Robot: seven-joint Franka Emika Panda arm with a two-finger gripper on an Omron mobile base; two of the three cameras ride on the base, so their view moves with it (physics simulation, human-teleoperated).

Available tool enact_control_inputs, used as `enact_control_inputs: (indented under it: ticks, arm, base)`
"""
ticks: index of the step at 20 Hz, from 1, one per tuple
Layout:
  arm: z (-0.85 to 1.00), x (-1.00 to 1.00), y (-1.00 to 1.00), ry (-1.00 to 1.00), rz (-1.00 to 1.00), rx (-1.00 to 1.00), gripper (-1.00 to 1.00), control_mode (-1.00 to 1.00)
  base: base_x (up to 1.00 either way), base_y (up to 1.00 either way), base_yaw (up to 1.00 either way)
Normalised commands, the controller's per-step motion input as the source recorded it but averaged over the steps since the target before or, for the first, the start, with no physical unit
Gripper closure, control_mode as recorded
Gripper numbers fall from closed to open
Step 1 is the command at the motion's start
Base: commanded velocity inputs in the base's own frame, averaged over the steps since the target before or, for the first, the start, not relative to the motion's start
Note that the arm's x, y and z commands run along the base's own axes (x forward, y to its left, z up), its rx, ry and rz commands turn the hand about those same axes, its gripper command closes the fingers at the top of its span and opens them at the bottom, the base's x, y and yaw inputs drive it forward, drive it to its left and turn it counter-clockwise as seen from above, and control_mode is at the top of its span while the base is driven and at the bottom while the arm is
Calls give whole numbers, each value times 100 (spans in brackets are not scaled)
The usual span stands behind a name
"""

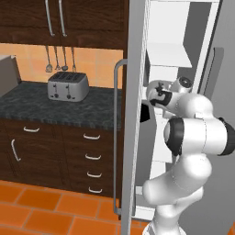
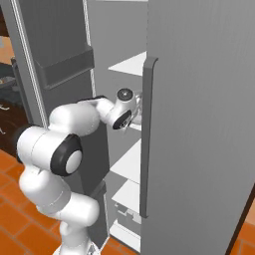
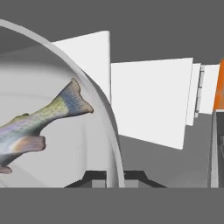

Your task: Take the meat container that has the fish and place it on the second highest rack of the freezer. Then take the vegetable container that has the carrot and mushroom and place it on the highest rack of the freezer.

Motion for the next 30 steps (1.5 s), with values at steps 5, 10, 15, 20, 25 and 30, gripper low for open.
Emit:
enact_control_inputs:
  ticks: [5, 10, 15, 20, 25, 30]
  arm:
    - [-22, 44, -27, 0, 0, 0, 100, -100]
    - [-23, 34, -23, 0, 0, 0, 100, -100]
    - [-17, 36, -16, 0, 0, 0, 100, -100]
    - [-9, 45, -16, -1, 0, 0, 100, -100]
    - [-22, 38, -15, 0, 0, 0, 100, -100]
    - [-26, 42, -11, 0, 0, 0, 100, -100]
  base:
    - [0, 0, 0]
    - [0, 0, 0]
    - [0, 0, 0]
    - [0, 0, 0]
    - [0, 0, 0]
    - [0, 0, 0]
